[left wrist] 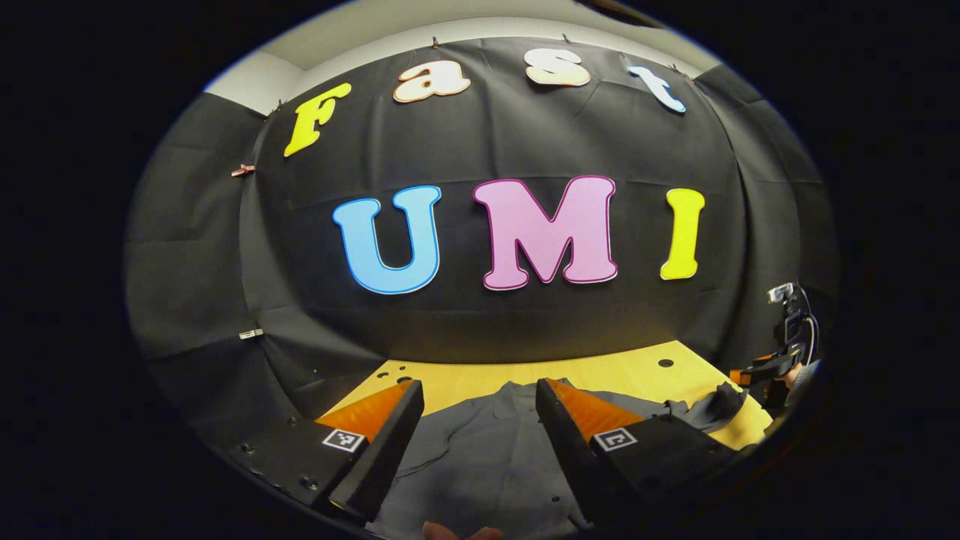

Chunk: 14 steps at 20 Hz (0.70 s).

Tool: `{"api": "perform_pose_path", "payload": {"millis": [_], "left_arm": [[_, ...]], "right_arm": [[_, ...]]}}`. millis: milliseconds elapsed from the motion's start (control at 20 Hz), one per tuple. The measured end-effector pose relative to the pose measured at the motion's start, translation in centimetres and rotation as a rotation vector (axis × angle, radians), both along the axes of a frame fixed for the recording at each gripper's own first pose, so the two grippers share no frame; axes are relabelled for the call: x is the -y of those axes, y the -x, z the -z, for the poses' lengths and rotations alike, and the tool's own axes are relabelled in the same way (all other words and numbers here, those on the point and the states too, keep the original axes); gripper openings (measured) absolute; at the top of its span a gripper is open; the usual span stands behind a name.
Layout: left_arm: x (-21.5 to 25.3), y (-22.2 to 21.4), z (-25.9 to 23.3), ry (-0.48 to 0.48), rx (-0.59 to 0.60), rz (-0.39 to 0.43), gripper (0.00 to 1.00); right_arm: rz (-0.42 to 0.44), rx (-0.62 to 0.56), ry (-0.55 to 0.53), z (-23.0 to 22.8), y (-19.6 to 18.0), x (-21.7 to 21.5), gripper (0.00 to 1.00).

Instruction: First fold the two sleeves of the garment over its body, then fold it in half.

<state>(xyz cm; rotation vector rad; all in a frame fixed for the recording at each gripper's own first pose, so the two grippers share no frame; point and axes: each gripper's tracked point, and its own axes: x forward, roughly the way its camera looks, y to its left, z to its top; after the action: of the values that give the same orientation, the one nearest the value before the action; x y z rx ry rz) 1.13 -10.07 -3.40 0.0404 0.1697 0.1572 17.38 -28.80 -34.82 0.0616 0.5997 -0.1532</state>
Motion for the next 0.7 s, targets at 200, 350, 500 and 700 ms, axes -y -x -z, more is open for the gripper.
{"api": "perform_pose_path", "payload": {"millis": [200, 350, 500, 700], "left_arm": [[0.1, 0.5, 0.0, -0.034, -0.020, -0.017, 0.96], [0.1, 1.0, 0.2, -0.049, -0.031, -0.022, 0.96], [0.0, 1.3, 0.7, -0.058, -0.048, -0.019, 0.96], [-0.5, 1.5, 0.7, -0.052, -0.053, -0.006, 0.97]], "right_arm": [[0.019, -0.079, -0.059, 4.7, -0.2, 0.9, 0.98], [0.019, -0.124, -0.112, 6.9, -0.5, 0.5, 0.98], [0.000, -0.160, -0.085, 8.2, 0.8, 0.4, 0.87], [-0.008, -0.180, -0.080, 8.8, 1.2, -0.3, 0.30]]}}
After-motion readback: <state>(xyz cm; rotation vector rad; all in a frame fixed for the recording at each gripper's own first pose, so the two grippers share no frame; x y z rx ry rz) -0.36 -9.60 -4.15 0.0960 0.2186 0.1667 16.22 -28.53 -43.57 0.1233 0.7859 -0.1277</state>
